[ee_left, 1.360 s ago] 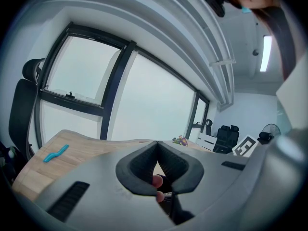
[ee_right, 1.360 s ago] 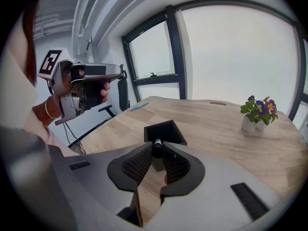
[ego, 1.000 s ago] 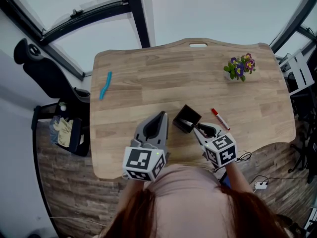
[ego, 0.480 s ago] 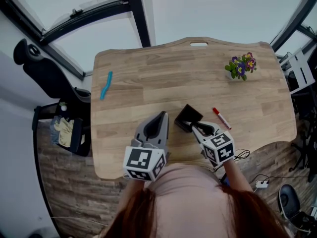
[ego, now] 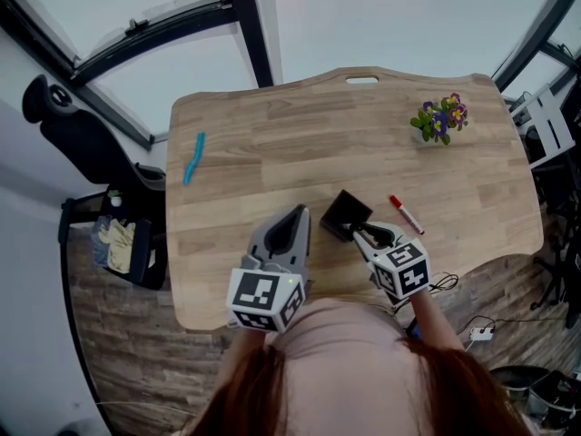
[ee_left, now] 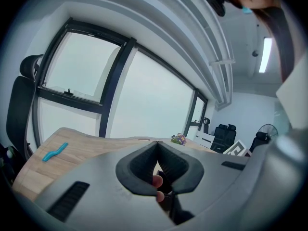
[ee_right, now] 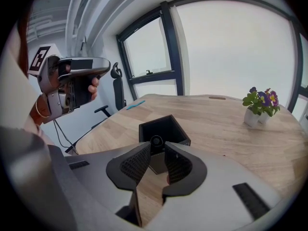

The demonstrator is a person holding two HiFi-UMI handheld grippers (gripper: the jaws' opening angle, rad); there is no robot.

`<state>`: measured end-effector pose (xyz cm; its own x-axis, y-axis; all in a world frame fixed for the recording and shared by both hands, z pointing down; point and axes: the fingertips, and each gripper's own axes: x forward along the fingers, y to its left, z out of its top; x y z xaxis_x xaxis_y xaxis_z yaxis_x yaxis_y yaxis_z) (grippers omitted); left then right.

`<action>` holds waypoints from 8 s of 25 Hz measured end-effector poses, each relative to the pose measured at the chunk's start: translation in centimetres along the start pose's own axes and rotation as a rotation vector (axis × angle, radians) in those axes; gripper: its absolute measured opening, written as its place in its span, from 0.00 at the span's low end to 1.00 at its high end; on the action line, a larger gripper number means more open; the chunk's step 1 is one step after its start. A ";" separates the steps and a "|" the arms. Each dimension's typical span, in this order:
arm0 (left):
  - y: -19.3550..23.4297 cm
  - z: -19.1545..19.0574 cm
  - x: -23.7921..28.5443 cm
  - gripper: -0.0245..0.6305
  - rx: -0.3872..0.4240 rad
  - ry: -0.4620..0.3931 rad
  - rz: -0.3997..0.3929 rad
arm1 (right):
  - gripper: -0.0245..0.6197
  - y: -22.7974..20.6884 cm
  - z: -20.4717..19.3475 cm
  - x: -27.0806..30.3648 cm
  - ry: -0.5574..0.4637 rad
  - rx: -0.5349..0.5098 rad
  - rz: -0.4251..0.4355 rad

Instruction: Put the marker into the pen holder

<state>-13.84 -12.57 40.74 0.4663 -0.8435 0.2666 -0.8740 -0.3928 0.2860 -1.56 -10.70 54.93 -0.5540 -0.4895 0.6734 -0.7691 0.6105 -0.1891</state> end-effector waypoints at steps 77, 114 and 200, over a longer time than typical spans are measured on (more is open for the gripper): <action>-10.1 -3.6 5.2 0.04 -0.030 0.042 0.053 | 0.12 -13.9 -7.4 -8.5 -0.033 -0.018 -0.174; -14.5 -6.9 3.3 0.04 -0.062 0.012 0.270 | 0.17 -17.7 -15.2 -3.9 0.101 -0.036 -0.030; -6.7 -3.8 -2.4 0.04 -0.044 -0.041 0.209 | 0.13 -5.4 -1.5 -8.5 -0.126 -0.233 0.087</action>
<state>-8.60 -6.53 41.73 0.2686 -0.9196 0.2866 -0.9439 -0.1918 0.2689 7.78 -8.85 51.32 -0.6613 -0.4936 0.5649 -0.6311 0.7731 -0.0634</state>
